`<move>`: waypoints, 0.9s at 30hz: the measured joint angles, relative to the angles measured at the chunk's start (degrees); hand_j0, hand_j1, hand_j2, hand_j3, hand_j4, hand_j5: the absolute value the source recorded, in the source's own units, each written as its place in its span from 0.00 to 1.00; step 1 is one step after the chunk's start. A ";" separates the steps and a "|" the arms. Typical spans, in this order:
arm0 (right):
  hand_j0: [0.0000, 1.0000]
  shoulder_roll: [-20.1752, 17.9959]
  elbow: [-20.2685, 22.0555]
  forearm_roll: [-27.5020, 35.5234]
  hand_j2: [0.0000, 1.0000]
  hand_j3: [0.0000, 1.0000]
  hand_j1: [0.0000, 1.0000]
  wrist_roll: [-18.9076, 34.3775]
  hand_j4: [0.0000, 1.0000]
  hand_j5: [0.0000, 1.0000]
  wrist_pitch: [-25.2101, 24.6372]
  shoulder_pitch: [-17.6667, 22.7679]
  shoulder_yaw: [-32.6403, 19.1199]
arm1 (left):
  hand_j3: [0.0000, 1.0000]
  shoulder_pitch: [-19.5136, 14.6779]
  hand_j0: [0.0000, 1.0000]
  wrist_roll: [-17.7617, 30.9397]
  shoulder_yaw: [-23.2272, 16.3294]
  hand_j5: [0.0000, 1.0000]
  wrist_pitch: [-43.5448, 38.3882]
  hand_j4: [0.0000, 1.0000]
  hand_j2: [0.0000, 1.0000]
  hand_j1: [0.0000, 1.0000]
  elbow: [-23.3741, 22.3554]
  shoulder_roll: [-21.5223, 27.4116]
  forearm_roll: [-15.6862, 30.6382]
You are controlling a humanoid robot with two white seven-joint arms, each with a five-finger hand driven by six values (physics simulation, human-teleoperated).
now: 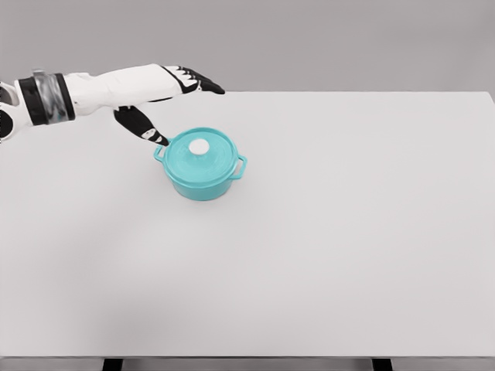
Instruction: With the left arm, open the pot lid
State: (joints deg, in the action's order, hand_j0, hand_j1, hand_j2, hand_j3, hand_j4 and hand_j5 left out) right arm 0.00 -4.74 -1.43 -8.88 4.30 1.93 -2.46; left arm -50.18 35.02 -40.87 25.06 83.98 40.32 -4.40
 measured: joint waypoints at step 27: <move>1.00 0.00 0.00 0.00 1.00 1.00 1.00 0.00 1.00 1.00 0.00 0.00 0.00 | 1.00 -15.21 1.00 0.00 -23.37 1.00 0.01 1.00 1.00 1.00 -2.58 2.29 2.51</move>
State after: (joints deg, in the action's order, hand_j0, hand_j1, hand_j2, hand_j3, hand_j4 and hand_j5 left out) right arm 0.00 -4.74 -1.43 -8.88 4.30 1.93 -2.46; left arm -65.39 35.02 -64.23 25.07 81.40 42.61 -1.88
